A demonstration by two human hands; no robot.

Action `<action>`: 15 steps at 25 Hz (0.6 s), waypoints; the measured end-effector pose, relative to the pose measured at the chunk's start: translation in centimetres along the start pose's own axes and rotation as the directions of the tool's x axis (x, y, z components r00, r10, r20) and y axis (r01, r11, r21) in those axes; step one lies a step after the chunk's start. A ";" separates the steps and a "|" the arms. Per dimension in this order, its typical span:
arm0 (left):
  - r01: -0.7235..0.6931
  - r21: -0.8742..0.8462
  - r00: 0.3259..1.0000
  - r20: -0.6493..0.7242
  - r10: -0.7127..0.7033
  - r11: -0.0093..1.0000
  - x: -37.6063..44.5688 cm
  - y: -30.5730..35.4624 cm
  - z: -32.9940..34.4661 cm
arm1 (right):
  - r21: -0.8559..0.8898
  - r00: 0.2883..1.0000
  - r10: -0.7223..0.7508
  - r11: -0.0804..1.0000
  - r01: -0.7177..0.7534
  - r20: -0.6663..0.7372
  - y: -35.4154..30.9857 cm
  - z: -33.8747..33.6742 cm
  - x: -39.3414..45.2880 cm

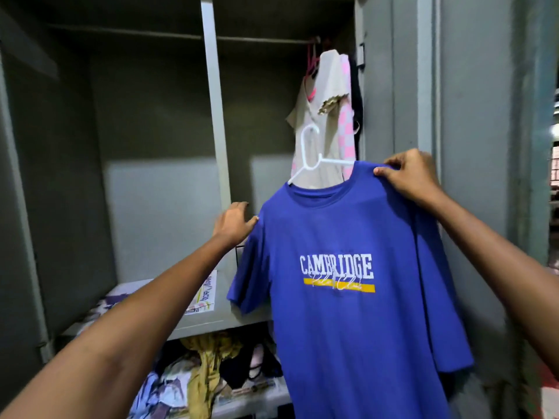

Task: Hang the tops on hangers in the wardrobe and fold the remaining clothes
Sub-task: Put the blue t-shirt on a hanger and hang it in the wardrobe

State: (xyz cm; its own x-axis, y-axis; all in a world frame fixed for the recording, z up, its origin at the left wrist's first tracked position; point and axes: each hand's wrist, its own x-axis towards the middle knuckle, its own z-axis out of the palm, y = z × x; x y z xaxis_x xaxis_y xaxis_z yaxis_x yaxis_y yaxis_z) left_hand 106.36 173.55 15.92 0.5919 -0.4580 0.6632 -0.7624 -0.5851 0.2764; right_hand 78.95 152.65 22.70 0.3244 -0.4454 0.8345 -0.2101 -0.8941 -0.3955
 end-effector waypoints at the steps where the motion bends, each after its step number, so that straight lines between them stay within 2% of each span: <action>1: -0.023 0.044 1.000 -0.004 0.023 0.999 0.8 0.2 0.0 | -0.021 0.999 0.012 1.000 -0.012 -0.038 -0.5 -0.5 0.9; 4: -0.100 0.191 0.994 -0.027 0.107 0.976 2.7 0.7 -0.2 | -0.060 0.986 0.072 0.995 -0.081 -0.151 -2.5 -0.8 3.5; 7: -0.106 0.249 0.991 -0.055 0.123 0.963 5.1 0.7 -0.5 | -0.111 0.969 0.066 0.989 -0.095 -0.239 -4.8 -0.2 6.8; 10: -0.095 0.272 0.986 -0.105 0.127 0.958 8.0 0.5 -0.9 | -0.162 0.969 0.034 0.984 -0.076 -0.247 -6.1 2.0 10.9; 15: -0.084 0.335 0.934 -0.302 0.191 0.939 14.2 0.1 -3.4 | -0.197 0.977 -0.015 0.980 -0.028 -0.211 -7.2 6.6 18.0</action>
State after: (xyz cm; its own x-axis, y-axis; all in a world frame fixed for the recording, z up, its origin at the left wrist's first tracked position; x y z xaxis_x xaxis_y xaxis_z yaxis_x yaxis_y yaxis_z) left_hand 113.77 169.24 27.68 0.3279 -0.3375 0.8824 -0.6777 -0.7347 -0.0291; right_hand 92.38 150.75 38.01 0.1253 -0.4120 0.9025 -0.3970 -0.8545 -0.3350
